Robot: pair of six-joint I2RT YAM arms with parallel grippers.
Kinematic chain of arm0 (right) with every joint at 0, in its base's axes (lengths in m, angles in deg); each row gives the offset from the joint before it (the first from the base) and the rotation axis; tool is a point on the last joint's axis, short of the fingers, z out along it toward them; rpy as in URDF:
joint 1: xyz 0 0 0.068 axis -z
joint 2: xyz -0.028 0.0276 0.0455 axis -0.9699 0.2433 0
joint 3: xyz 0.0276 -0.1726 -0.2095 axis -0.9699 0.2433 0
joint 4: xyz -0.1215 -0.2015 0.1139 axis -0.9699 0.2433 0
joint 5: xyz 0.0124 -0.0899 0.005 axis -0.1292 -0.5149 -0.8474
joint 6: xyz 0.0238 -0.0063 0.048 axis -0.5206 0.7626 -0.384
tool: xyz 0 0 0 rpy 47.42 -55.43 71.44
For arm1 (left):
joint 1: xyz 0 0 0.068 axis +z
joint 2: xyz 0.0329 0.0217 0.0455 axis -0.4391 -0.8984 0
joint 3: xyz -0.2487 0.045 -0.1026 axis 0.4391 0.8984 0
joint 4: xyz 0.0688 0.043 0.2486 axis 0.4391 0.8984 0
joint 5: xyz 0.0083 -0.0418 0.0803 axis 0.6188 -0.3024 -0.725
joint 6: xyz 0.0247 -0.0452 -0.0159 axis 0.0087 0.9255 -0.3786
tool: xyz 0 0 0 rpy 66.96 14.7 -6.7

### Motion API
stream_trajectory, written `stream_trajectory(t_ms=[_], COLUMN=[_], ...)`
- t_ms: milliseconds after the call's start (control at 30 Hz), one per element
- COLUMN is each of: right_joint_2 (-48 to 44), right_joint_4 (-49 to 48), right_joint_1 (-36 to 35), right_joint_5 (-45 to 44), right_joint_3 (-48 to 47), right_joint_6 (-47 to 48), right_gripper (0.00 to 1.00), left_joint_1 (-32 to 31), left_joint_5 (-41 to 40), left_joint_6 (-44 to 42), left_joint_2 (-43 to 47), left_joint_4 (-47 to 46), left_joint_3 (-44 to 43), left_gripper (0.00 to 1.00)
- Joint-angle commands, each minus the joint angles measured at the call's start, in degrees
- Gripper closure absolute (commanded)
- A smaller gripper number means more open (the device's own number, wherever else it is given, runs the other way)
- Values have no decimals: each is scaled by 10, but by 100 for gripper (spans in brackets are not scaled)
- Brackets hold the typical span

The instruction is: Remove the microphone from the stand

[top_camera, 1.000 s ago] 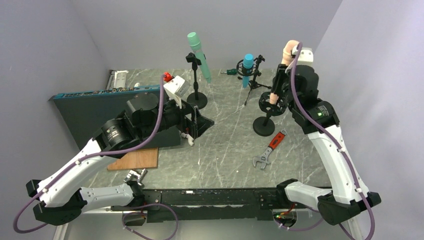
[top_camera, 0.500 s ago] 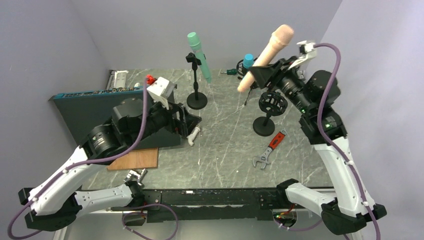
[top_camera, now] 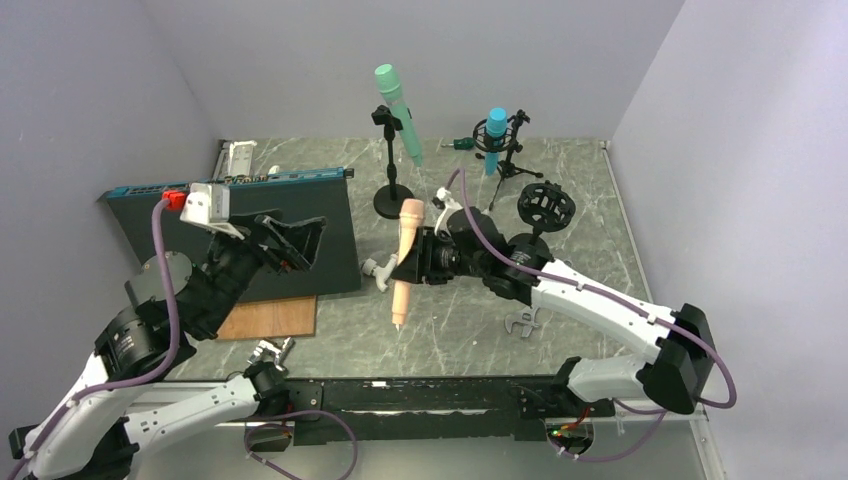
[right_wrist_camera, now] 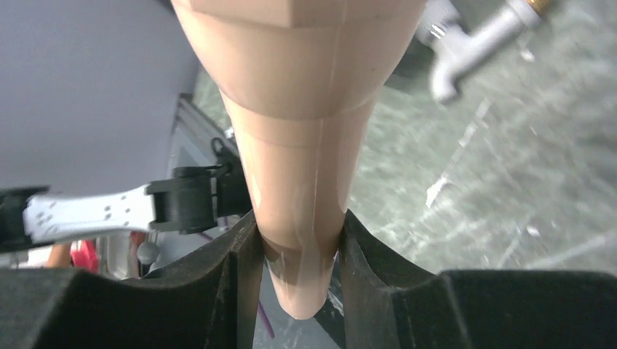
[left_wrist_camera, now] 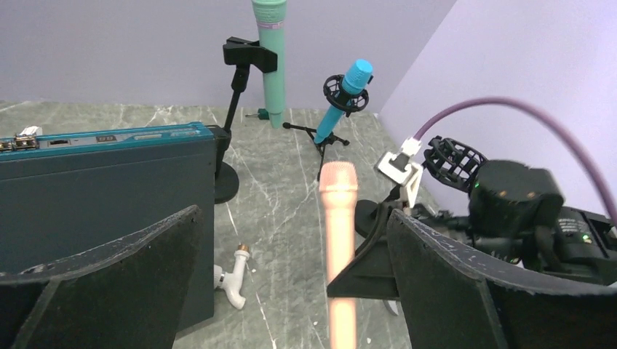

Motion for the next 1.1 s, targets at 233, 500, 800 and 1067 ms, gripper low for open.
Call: stream_trajectory(t_ms=[233, 500, 800, 1067], right_joint_2=[184, 228, 267, 305], right_joint_4=[233, 231, 231, 218], right_joint_1=[-42, -58, -65, -68], right_joint_5=[-156, -188, -172, -139], right_joint_3=[-81, -66, -67, -86], right_joint_6=[-173, -202, -194, -176], right_gripper=[100, 100, 96, 88], left_joint_1=[-2, -2, -1, -2], left_joint_5=[65, 88, 84, 78], left_joint_6=[-5, 16, 25, 28], left_joint_2=[-102, -91, -71, -57], left_joint_4=[23, 21, 20, 23], left_joint_3=[-58, -33, -14, -2], left_gripper=[0, 1, 1, 1])
